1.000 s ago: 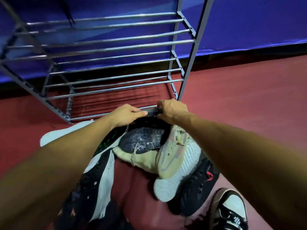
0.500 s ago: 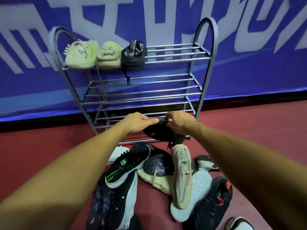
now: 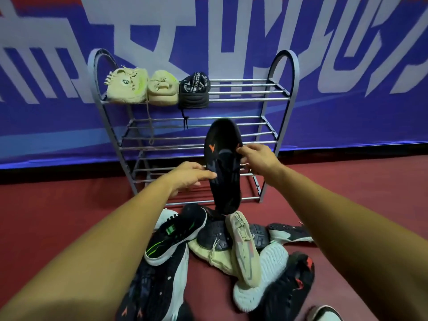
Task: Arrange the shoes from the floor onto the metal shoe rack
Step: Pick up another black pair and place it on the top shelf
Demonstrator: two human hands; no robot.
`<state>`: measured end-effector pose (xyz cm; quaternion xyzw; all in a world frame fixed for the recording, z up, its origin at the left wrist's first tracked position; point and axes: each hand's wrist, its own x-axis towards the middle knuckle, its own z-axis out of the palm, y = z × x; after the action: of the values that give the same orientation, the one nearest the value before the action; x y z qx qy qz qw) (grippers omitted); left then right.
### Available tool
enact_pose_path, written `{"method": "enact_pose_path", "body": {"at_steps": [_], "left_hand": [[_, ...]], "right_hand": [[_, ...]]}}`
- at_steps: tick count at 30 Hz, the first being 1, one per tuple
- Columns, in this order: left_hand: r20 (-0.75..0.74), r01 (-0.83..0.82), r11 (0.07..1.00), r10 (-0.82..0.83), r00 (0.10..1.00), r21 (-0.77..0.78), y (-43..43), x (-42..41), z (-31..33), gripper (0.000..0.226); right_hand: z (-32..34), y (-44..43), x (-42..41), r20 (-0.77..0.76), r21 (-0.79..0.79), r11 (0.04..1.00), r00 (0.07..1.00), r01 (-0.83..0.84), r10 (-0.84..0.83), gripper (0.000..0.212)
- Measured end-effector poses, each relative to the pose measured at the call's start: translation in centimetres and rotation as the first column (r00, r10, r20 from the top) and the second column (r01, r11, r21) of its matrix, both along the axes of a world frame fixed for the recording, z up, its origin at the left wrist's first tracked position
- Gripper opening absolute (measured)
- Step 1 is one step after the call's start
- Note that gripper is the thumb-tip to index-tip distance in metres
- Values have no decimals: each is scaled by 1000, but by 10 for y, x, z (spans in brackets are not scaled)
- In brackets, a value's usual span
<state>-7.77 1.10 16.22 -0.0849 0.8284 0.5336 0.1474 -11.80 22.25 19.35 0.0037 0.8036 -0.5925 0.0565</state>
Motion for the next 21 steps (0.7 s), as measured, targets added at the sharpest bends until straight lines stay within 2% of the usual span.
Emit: {"method": "enact_pose_path", "body": {"at_steps": [3, 6, 11, 15, 16, 21], "left_hand": [[33, 58, 998, -59, 998, 18, 11, -2, 4, 32], [9, 64, 998, -64, 998, 24, 19, -9, 4, 31], [40, 9, 979, -17, 999, 206, 29, -19, 9, 23], [-36, -23, 963, 34, 999, 267, 34, -28, 14, 56], [-58, -24, 958, 42, 997, 285, 35, -30, 16, 57], [-21, 6, 938, 1, 1000, 346, 44, -34, 24, 37]], "right_hand": [[18, 1, -9, 10, -140, 989, 998, 56, -55, 10], [37, 8, -22, -3, -192, 977, 995, 97, -99, 11], [54, 23, -40, 9, -272, 953, 991, 132, -135, 13], [60, 25, -48, 30, -373, 914, 987, 160, -160, 14], [63, 27, -49, 33, -390, 905, 985, 169, -169, 15], [65, 36, -63, 54, -419, 878, 972, 231, -230, 19]]}}
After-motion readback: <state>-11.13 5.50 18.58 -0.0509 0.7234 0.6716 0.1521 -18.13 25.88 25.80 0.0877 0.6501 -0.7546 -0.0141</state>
